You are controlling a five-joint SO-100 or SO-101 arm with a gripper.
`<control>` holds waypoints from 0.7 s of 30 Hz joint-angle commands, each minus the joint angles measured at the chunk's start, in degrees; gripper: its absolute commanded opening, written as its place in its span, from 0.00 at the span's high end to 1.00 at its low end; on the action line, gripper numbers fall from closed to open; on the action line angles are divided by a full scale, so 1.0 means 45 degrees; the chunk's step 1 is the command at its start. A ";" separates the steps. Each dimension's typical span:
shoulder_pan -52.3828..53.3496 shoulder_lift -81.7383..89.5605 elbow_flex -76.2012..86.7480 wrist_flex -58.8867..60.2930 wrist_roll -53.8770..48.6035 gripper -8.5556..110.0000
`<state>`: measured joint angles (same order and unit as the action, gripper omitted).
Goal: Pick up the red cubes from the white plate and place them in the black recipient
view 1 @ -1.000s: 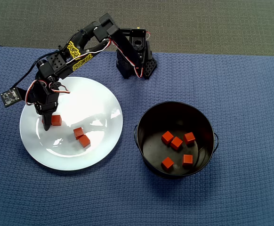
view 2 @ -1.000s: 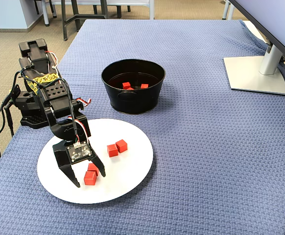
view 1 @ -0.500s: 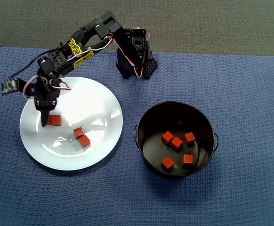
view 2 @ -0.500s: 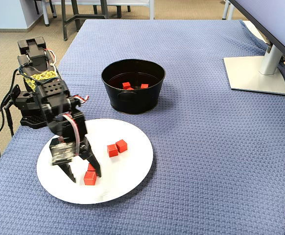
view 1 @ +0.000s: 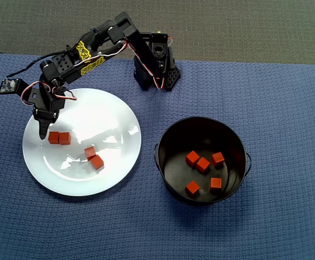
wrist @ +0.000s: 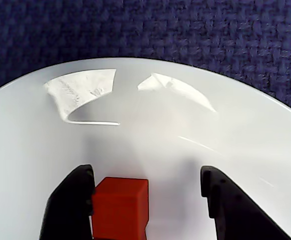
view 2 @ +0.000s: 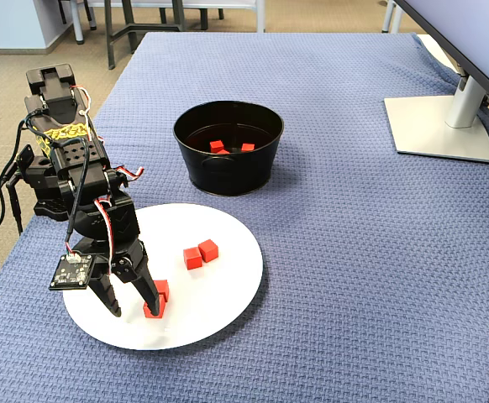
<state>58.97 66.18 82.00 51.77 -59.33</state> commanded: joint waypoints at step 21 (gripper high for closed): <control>-0.1230 -0.0781 -0.1816 0.0645 0.1875 0.78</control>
<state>54.84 61.44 76.38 54.05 -52.47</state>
